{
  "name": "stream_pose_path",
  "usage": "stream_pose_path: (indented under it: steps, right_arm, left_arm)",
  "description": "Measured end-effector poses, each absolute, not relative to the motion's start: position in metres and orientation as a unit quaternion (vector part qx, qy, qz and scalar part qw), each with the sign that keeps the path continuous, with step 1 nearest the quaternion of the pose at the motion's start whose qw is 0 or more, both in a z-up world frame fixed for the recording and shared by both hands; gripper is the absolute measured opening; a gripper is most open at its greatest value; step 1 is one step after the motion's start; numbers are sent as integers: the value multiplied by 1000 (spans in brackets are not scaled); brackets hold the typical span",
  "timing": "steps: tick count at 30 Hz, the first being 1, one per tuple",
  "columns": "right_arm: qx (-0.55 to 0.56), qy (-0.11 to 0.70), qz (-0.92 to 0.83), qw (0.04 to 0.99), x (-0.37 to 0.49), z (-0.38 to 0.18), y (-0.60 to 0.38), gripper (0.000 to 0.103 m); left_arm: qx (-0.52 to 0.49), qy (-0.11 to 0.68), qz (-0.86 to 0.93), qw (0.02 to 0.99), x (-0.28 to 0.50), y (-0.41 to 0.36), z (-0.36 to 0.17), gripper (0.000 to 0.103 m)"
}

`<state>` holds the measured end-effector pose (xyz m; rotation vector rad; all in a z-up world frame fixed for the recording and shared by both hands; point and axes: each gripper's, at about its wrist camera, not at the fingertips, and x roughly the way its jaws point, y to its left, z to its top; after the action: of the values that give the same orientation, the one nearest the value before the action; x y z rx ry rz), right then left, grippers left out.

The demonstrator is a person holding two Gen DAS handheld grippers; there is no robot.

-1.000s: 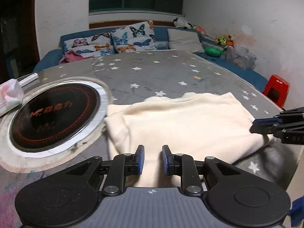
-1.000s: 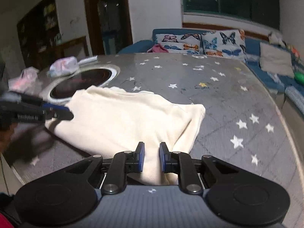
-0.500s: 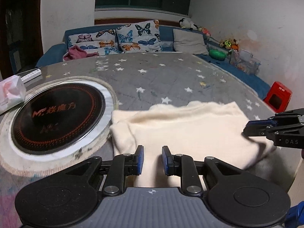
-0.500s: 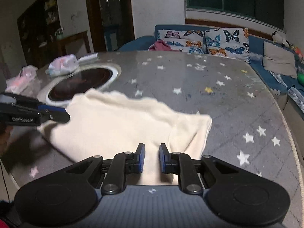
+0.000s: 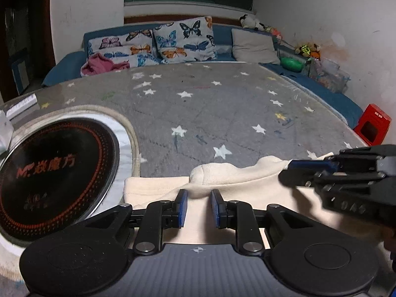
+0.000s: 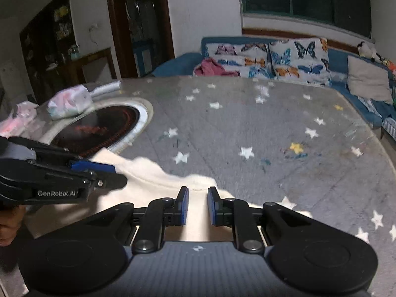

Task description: Fold clothes

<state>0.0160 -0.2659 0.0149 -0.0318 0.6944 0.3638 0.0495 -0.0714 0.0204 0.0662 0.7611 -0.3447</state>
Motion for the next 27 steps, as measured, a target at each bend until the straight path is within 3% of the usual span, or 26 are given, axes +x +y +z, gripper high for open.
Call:
stream_pose_path:
  steps: [13,22,27]
  right_arm:
    - [-42,323,184,928,-13,28,-254,16]
    - [-57,327,191,924,-53,28,-254,19]
    - [-41,329,173,927,-67,27,-263,29]
  left_arm:
    - [44,366,-155,916,48,-78,22,28]
    - [56,358,-147,921,29,-81,30,43]
    - [59,356,-140,922,15,-81,32,55]
